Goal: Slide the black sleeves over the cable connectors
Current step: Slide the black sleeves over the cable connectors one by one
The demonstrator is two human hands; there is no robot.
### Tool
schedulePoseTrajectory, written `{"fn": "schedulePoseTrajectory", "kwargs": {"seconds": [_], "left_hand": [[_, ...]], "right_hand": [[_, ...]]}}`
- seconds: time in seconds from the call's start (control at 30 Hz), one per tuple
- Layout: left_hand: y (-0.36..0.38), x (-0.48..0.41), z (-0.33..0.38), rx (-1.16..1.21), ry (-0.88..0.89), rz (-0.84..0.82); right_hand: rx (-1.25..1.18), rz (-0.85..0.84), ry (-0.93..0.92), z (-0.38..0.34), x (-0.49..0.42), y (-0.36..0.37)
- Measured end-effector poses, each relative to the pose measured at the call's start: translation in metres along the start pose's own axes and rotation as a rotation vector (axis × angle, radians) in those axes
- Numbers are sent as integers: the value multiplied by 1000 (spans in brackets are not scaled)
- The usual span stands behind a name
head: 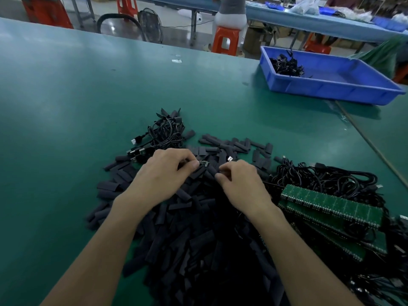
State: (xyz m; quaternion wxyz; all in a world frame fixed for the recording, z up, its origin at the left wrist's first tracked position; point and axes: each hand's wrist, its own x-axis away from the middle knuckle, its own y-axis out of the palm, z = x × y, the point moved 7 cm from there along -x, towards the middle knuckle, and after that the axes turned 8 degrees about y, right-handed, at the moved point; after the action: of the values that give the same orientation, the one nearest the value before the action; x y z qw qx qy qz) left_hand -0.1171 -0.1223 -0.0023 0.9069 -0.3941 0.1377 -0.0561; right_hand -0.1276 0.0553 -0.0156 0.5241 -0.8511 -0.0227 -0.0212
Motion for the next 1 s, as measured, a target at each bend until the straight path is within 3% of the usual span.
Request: {"fn": "schedulePoseTrajectory", "kwargs": {"seconds": [0.1,0.23,0.37,0.63,1.0], "left_hand": [[0,-2,-2,50,-19,35],[8,-1,-4,91,-42,12],[18,1,-9,127,-97,-39],[20,1,-8,139,-109,12],[21,3,-5,220,-102,62]], "right_hand": [[98,61,12,0,4,8],[36,102,-5,2,6,10],[-168,110,-19,6,6,8],[-641,92,11,14,9,0],[-686,58,15,27,15,4]]}}
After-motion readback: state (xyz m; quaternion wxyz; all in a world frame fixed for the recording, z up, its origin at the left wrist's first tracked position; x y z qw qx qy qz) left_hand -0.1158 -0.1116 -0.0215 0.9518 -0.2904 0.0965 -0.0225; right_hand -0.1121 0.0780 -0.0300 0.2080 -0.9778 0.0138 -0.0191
